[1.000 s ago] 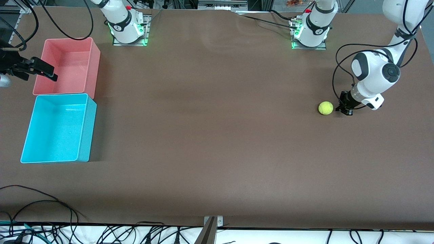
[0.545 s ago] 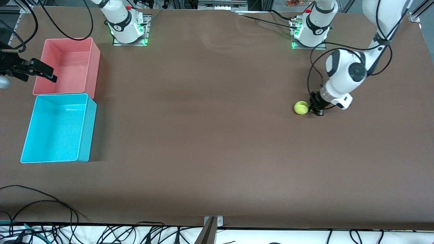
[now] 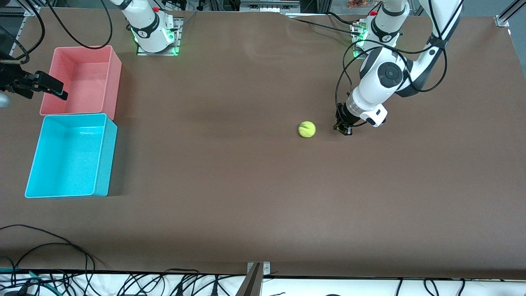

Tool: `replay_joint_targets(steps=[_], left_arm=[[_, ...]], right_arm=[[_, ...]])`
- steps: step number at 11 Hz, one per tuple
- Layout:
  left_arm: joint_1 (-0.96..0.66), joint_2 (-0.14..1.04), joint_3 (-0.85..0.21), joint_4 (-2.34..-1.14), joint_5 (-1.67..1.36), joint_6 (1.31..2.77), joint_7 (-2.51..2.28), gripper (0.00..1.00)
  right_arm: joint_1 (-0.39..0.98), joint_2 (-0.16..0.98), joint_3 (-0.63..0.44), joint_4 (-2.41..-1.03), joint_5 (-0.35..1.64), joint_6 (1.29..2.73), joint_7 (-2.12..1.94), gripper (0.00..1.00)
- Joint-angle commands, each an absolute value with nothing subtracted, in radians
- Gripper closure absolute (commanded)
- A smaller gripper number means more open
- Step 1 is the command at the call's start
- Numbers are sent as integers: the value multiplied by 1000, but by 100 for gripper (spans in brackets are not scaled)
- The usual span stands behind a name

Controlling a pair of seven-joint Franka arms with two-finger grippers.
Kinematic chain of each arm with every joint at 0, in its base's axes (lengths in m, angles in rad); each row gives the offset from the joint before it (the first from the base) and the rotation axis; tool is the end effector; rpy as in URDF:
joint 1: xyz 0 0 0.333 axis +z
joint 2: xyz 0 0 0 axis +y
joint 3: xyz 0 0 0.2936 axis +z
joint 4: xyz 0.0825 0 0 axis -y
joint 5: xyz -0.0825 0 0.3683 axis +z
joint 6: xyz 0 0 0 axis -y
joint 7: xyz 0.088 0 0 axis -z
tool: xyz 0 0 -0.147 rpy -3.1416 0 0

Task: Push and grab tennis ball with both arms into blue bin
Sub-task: 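Push the tennis ball with the left gripper toward the cyan bin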

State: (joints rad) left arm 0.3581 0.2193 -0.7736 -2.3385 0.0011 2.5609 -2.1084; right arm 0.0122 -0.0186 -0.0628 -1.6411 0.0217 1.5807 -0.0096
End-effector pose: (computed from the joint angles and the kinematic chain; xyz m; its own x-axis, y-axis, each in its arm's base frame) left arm 0.4647 -0.2163 0.2254 -0.1378 0.9770 -0.1626 0.9905 0.1359 -0.0228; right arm 0.5304 -0.0239 0.5409 0.9983 -0.0411 -0.0416 -0.0421 -0.9988 -0.0232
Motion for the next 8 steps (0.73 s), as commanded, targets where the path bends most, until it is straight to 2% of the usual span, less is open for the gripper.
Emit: replay_joint_targets(steps=[1, 4, 7, 8], left_arm=[[386, 175, -770, -2251, 23, 2352, -2108, 100], [513, 147, -776, -2180, 28, 2179, -1830, 100], [615, 133, -769, -2136, 25, 2145, -1414, 100], [662, 135, -767, -2123, 25, 2143, -1290, 95]], right_arm=[[8, -20, -61, -1637, 23, 1574, -9, 0], [8, -20, -60, -1637, 23, 1574, -9, 0], [15, -9, -51, -1640, 21, 1574, -11, 0], [31, -3, -43, -1646, 20, 1575, -11, 0]])
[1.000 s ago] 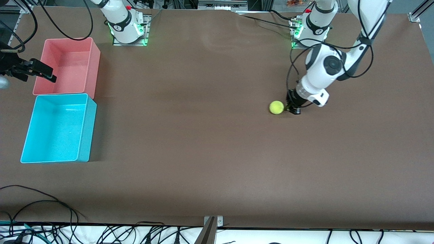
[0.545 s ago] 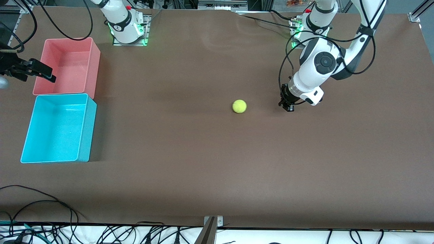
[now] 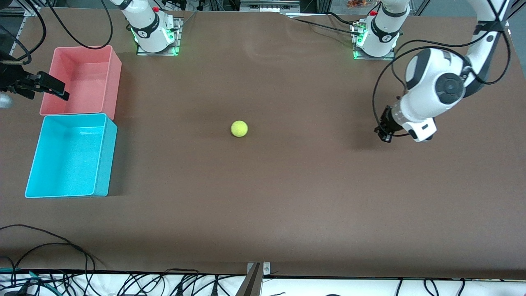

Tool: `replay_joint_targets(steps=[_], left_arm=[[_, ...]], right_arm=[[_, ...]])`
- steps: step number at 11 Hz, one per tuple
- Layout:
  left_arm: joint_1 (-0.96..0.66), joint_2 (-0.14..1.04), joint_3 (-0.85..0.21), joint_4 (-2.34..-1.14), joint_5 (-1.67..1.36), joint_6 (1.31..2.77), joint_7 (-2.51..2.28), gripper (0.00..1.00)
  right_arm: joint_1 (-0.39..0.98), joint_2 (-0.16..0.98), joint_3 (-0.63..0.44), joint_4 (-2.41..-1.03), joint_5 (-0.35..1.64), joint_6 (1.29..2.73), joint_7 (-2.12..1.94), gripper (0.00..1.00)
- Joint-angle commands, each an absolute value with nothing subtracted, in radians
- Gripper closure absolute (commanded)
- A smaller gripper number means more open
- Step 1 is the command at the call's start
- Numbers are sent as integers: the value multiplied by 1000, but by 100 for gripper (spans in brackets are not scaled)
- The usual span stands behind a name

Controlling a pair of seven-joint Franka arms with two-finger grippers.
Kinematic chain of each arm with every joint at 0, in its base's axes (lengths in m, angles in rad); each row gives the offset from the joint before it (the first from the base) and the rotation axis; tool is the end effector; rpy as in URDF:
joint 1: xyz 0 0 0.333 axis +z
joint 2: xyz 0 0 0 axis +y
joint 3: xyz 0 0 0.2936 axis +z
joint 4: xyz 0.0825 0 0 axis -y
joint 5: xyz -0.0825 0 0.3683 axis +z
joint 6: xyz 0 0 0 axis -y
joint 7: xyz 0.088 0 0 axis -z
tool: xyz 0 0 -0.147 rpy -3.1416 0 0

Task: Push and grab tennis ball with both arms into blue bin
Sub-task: 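Push the tennis ball with the left gripper toward the cyan bin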

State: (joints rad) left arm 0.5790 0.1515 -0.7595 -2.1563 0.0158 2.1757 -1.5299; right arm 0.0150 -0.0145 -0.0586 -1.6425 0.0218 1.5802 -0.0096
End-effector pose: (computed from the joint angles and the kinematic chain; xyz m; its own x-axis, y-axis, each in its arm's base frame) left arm 0.5156 -0.0946 0.2887 0.2229 0.9702 -0.0954 0.9692 -0.2311 -0.0855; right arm 0.5312 -0.0202 0.5381 0.9983 -0.0341 -0.0476 -0.0352 -0.9991 -0.0231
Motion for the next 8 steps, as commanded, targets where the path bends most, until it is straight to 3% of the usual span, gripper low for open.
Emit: replay_joint_targets(steps=[1, 3, 4, 8], left_arm=[[708, 138, -765, -2115, 25, 2144, -1173, 80], [800, 144, -765, -2088, 21, 2145, -981, 43], [843, 144, -768, -2080, 12, 2146, -882, 0], [880, 143, -765, -2036, -31, 2145, -525, 0]], right_arm=[[46, 1, -40, -1649, 20, 1574, -11, 0], [48, -9, -40, -1676, 21, 1574, -6, 0], [48, -9, -40, -1692, 21, 1577, 1, 0], [51, -104, -20, -1969, 25, 1741, 3, 0]])
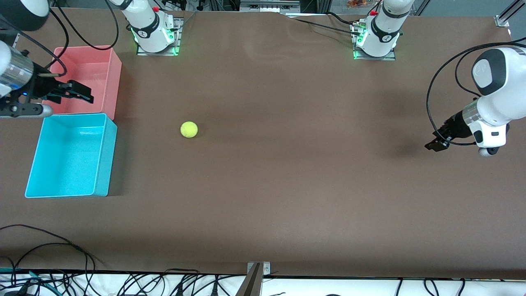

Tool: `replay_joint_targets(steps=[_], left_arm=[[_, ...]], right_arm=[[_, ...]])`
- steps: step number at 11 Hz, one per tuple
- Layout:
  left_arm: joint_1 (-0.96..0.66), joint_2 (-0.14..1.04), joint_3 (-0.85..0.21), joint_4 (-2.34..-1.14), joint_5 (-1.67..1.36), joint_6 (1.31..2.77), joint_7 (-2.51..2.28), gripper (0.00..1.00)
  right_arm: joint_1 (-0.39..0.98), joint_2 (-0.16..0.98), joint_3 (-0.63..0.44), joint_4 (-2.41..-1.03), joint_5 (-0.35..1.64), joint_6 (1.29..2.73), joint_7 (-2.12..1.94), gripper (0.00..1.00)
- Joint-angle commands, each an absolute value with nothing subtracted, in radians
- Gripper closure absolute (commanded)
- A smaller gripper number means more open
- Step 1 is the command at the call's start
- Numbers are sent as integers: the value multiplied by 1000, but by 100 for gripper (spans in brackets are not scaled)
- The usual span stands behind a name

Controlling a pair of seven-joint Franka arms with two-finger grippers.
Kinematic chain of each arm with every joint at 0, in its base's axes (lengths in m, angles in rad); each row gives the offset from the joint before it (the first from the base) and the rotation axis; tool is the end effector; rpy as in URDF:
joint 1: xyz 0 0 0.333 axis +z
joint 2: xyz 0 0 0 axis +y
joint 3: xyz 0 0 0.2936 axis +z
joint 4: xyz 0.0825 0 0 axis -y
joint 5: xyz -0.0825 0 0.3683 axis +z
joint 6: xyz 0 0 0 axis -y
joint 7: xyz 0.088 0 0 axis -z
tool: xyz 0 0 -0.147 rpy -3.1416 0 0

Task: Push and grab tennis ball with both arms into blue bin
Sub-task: 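Push the tennis ball with the left gripper toward the cyan bin, then lower the right gripper over the ball while the left gripper withdraws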

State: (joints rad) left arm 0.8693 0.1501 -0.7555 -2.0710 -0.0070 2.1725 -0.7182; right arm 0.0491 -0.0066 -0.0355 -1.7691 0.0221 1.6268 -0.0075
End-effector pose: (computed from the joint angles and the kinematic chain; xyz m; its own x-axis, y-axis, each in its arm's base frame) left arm 0.5463 0.0642 0.3249 0.6667 0.7412 -0.0776 0.7453 -0.6624 0.0759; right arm 0.5251 0.0102 0.4804 0.9906 0.0198 -0.1351 0.0168 -0.9996 -0.0229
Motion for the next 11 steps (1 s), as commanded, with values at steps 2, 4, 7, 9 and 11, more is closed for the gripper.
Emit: replay_joint_targets(steps=[2, 4, 7, 9, 11], left_arm=[[891, 143, -762, -1994, -20, 2140, -386, 0], [917, 144, -762, -1958, -20, 2125, -155, 0], [821, 140, -676, -1873, -18, 2054, 116, 0], [502, 137, -363, -1778, -18, 1930, 231, 0], [384, 130, -270, -1706, -20, 1911, 500, 0]], right_arm=[[51, -143, 1, -2049, 18, 1775, 11, 0], [51, -137, 18, -2072, 17, 1753, 102, 0], [51, -146, 23, -2187, 14, 1841, 101, 0], [51, -156, 23, -2282, 14, 1944, 101, 0], [51, -129, 23, -2365, -3, 2092, 92, 0]])
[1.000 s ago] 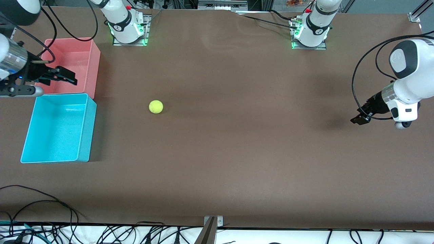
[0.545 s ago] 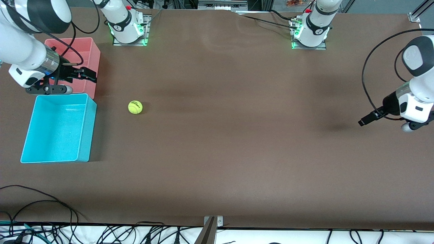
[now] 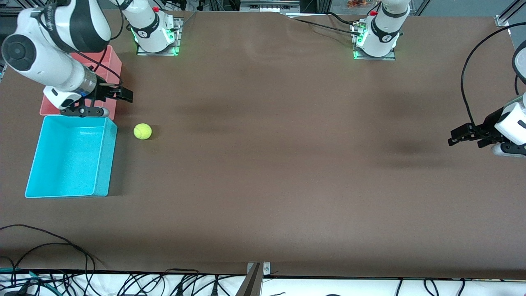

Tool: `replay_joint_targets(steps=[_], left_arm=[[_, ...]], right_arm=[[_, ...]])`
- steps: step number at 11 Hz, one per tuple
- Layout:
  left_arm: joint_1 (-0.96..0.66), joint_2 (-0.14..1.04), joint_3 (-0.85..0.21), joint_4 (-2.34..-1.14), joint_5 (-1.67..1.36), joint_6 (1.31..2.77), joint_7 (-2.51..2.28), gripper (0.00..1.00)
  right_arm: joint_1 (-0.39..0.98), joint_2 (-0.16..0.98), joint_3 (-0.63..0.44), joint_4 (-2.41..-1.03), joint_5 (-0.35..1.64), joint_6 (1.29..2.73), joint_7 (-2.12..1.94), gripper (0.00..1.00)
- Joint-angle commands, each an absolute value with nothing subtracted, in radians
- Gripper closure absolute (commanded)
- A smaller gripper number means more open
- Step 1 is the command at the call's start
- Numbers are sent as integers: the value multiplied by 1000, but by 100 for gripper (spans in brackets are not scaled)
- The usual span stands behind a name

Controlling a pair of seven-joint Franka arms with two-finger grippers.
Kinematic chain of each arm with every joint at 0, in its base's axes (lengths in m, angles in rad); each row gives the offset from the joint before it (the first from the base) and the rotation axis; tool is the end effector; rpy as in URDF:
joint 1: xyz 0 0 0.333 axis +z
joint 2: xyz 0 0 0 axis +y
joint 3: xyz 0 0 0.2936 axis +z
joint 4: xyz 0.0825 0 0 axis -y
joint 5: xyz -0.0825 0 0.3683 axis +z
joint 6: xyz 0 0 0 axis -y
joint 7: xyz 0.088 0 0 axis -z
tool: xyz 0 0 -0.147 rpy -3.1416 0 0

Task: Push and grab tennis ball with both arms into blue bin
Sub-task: 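Lower the right gripper over the ball while the left gripper withdraws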

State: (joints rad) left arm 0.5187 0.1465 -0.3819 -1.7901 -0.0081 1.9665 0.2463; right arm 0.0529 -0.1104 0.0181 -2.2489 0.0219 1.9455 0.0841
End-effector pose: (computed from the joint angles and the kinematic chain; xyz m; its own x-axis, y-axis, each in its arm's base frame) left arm 0.5831 0.0863 0.4185 0.9935 -0.1000 0.0540 -0.1028 -0.9934 0.0504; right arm 0.4614 0.0351 0.3443 0.9810 -0.0229 -0.1926 -0.0234 -0.9997 -0.0003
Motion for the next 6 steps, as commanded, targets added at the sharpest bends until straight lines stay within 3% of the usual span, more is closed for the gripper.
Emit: replay_joint_targets(steps=[1, 2, 5, 6], left_arm=[[347, 120, -265, -1677, -20, 1911, 579, 0], [287, 100, -243, -1663, -20, 1905, 589, 0], [-14, 54, -24, -1655, -21, 1832, 554, 0], [-50, 52, -6, -1649, -18, 1815, 478, 0]], right_arm=[[51, -97, 21, -2400, -61, 2183, 89, 0], [45, -59, 20, -2426, -107, 2269, 89, 0], [41, 29, 14, -2431, -231, 2361, 106, 0], [35, 55, 11, -2436, -248, 2408, 109, 0]])
